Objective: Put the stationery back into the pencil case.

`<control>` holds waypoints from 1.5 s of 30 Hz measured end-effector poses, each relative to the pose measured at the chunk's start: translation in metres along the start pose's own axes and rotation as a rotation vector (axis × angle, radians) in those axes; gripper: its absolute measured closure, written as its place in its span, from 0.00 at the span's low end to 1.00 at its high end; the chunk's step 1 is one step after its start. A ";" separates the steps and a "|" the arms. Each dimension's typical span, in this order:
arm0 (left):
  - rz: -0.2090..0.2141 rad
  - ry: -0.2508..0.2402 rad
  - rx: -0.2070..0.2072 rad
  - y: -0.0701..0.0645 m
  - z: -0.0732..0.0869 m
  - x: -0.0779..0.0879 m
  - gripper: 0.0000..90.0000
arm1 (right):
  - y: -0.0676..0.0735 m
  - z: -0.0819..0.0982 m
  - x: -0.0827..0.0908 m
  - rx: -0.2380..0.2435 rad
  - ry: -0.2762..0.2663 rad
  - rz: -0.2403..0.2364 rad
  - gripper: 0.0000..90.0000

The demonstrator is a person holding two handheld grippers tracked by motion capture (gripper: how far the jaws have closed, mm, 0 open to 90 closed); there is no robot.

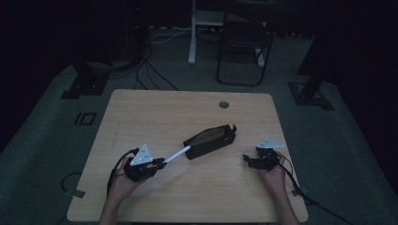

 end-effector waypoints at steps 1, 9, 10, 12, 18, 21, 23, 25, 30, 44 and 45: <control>0.001 -0.001 -0.002 0.000 -0.001 0.000 0.87 | 0.000 0.000 0.000 0.000 0.000 0.000 0.28; -0.004 -0.010 -0.010 0.003 -0.009 0.001 0.87 | 0.000 0.000 0.000 0.000 0.000 0.000 0.28; -0.004 -0.011 -0.012 0.004 -0.010 0.001 0.87 | 0.000 0.000 0.000 0.000 0.000 0.000 0.28; -0.005 -0.013 -0.014 0.004 -0.012 0.001 0.87 | 0.000 0.000 0.000 0.000 0.000 0.000 0.28; -0.006 -0.015 -0.024 0.006 -0.018 0.001 0.87 | 0.000 0.000 0.000 0.000 0.000 0.000 0.28; -0.007 -0.015 -0.027 0.007 -0.019 0.001 0.87 | 0.000 0.000 0.000 0.000 0.000 0.000 0.28; -0.006 -0.015 -0.025 0.007 -0.020 0.001 0.87 | 0.000 0.000 0.000 0.000 0.000 0.000 0.28; -0.007 -0.016 -0.025 0.008 -0.021 0.001 0.87 | 0.000 0.000 0.000 0.000 0.000 0.000 0.28; -0.003 -0.018 -0.022 0.009 -0.022 0.000 0.87 | 0.000 0.000 0.000 0.000 0.000 0.000 0.28; 0.000 -0.036 -0.019 0.011 -0.030 -0.001 0.87 | 0.000 0.000 0.000 0.000 0.000 0.000 0.28; -0.001 -0.037 -0.019 0.011 -0.031 -0.001 0.87 | 0.000 0.000 0.000 0.000 0.000 0.000 0.28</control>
Point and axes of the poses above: each handheld gripper's, and its own axes: x roughly backward along the jaws, z roughly out of its underside, y roughly to its left, the point moved 3 cm from there along -x, roughly forward along the jaws
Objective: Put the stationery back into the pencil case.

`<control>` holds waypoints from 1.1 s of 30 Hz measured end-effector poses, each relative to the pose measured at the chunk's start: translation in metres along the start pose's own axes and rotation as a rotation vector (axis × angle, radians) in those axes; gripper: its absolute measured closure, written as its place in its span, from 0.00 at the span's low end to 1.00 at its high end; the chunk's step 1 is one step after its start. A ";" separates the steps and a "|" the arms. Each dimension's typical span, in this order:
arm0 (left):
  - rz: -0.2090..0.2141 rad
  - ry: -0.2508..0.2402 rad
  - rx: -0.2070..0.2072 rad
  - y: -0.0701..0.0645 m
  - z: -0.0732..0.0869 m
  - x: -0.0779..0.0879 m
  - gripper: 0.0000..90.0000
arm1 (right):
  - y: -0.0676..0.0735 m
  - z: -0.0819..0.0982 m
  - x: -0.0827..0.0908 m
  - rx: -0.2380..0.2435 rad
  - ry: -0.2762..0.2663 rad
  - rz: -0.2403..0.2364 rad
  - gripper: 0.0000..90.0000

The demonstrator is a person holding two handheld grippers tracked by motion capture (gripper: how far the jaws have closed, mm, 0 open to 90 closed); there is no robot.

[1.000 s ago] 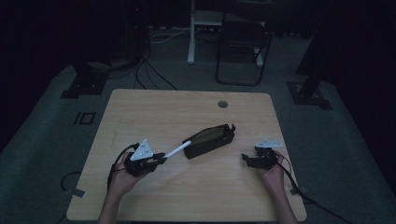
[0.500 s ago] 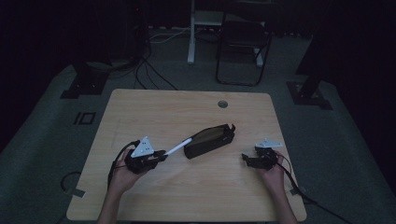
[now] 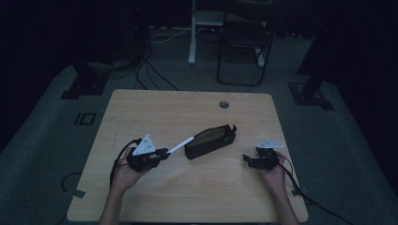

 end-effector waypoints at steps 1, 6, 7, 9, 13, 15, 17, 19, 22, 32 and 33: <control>0.001 -0.001 -0.001 0.000 0.000 0.000 0.87 | 0.000 0.000 0.000 0.000 0.000 0.000 0.28; 0.000 -0.005 -0.004 0.000 -0.002 0.001 0.87 | 0.000 0.000 0.000 0.000 0.000 0.000 0.28; 0.000 -0.004 -0.004 0.000 -0.003 0.001 0.87 | 0.000 0.000 0.000 0.000 0.000 0.000 0.28; 0.000 -0.007 -0.004 0.000 -0.003 0.001 0.87 | 0.000 0.000 0.000 0.000 0.000 0.000 0.28; -0.002 -0.011 -0.006 0.000 -0.006 0.002 0.87 | 0.000 0.000 0.000 0.000 0.000 0.000 0.28; -0.001 -0.013 -0.010 0.000 -0.007 0.002 0.87 | 0.000 0.000 0.000 0.000 0.000 0.000 0.28; -0.001 -0.013 -0.011 -0.001 -0.008 0.001 0.87 | 0.000 0.000 0.000 0.000 0.000 0.000 0.28; -0.002 -0.012 -0.012 0.000 -0.009 0.001 0.87 | 0.000 0.000 0.000 0.000 0.000 0.000 0.28; -0.001 -0.016 -0.013 0.000 -0.010 0.002 0.87 | 0.000 0.000 0.000 0.000 0.000 0.000 0.28; -0.001 -0.023 -0.024 0.000 -0.018 0.002 0.87 | 0.000 0.000 0.000 0.000 0.000 0.000 0.28; -0.001 -0.022 -0.026 0.000 -0.018 0.002 0.87 | 0.000 0.000 0.000 0.000 0.000 0.000 0.28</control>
Point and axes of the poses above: each handheld gripper's, and its own axes: x roughly backward along the jaws, z roughly out of its underside, y roughly to its left, the point moved 3 cm from there along -x, roughly forward along the jaws
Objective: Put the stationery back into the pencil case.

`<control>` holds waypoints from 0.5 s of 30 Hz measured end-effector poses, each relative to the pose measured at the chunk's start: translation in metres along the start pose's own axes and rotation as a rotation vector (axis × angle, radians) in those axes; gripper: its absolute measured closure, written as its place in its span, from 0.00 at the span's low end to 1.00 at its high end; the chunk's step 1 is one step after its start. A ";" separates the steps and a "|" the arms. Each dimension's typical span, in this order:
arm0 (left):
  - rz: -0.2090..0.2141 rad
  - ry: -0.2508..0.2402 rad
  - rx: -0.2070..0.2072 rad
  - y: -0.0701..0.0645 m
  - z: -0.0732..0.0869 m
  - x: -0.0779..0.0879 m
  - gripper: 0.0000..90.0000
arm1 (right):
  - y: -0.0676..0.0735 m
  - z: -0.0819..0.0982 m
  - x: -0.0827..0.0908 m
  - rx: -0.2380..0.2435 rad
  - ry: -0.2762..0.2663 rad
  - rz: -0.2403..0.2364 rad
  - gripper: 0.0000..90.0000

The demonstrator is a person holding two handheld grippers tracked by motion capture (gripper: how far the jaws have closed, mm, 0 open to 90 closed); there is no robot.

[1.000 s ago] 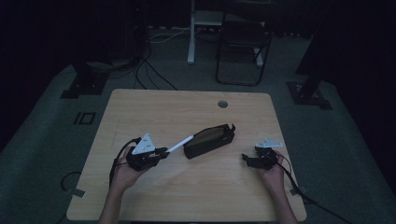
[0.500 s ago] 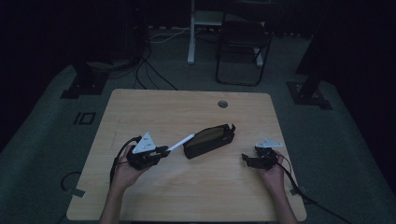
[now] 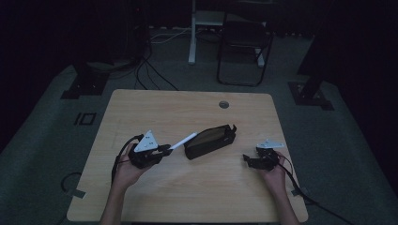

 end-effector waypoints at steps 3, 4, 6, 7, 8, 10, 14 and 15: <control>-0.001 0.000 0.002 0.000 -0.001 -0.001 0.87 | 0.000 0.000 0.000 0.000 0.000 0.000 0.28; -0.002 0.002 0.000 0.000 -0.001 -0.001 0.87 | 0.000 0.000 0.000 0.000 0.000 0.000 0.28; -0.002 -0.002 0.001 0.000 -0.002 -0.001 0.87 | 0.000 0.000 0.000 0.000 0.000 0.000 0.28; -0.002 -0.002 -0.001 0.000 -0.003 -0.001 0.87 | 0.000 0.000 0.000 0.000 0.000 0.000 0.28; -0.002 -0.002 -0.001 0.000 -0.004 -0.001 0.87 | 0.000 0.000 0.000 0.000 0.000 0.000 0.28; -0.001 -0.003 -0.002 0.000 -0.005 -0.001 0.87 | 0.000 0.000 0.000 0.002 0.001 -0.002 0.28; -0.001 -0.005 -0.004 0.001 -0.007 -0.001 0.87 | 0.000 0.000 0.000 0.003 0.001 -0.002 0.28; -0.001 -0.004 -0.003 0.001 -0.007 -0.001 0.87 | 0.000 0.000 0.000 0.003 0.001 -0.002 0.28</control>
Point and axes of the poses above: each handheld gripper's, and its own axes: x roughly backward along the jaws, z roughly out of its underside, y roughly to its left, the point moved 3 cm from there along -x, roughly forward along the jaws
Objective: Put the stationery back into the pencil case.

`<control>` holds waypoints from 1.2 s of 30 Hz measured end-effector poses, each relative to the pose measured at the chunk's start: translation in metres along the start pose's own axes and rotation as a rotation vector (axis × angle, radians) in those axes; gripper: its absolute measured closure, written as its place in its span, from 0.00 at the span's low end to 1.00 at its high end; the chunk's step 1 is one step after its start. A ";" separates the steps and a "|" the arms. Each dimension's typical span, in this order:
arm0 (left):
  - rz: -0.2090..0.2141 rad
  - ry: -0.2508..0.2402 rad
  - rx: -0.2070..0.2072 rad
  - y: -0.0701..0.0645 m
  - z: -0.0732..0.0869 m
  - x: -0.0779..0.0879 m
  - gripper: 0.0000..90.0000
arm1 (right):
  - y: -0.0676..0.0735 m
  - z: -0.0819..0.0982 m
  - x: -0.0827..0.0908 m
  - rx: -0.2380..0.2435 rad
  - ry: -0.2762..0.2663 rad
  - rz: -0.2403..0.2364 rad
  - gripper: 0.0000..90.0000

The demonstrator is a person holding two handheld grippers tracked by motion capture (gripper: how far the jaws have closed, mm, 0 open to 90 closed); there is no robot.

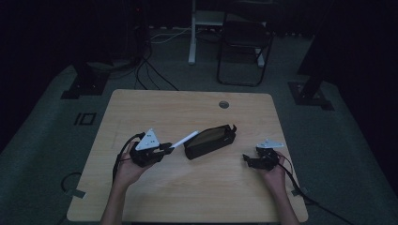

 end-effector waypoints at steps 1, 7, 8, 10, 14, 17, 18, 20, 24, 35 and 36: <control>0.000 0.000 0.000 0.000 0.000 0.000 0.87 | 0.000 0.000 0.000 0.000 0.000 0.000 0.28; -0.002 0.000 0.002 0.002 -0.001 0.000 0.87 | 0.000 0.000 0.000 0.000 0.000 0.000 0.28; -0.004 0.002 0.002 0.002 -0.002 0.000 0.87 | 0.000 0.000 0.000 0.000 0.000 0.000 0.28; -0.003 0.001 0.001 0.002 -0.003 0.000 0.87 | 0.000 0.000 0.000 0.000 0.000 0.000 0.28; -0.005 0.003 -0.002 0.003 -0.006 0.000 0.87 | 0.000 0.000 0.000 0.000 0.000 0.000 0.28; -0.004 0.003 -0.003 0.003 -0.008 -0.001 0.87 | 0.000 0.000 0.000 0.000 0.000 0.000 0.28; -0.004 0.006 -0.005 0.003 -0.008 -0.002 0.87 | 0.000 0.000 0.000 0.000 0.000 0.000 0.28; -0.004 0.009 -0.005 0.003 -0.009 -0.003 0.87 | 0.000 0.000 0.000 0.000 0.000 0.000 0.28; -0.002 0.009 -0.005 0.005 -0.011 -0.005 0.87 | 0.000 0.000 0.000 0.000 0.000 0.000 0.28; 0.003 0.008 -0.004 0.006 -0.018 -0.011 0.87 | 0.000 0.000 0.000 0.000 0.000 0.000 0.28; 0.003 0.007 -0.004 0.006 -0.019 -0.012 0.87 | 0.000 0.000 0.000 0.000 0.000 0.000 0.28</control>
Point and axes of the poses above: each handheld gripper's, and its own axes: x roughly backward along the jaws, z roughly out of its underside, y roughly to its left, the point moved 3 cm from there along -x, roughly forward along the jaws
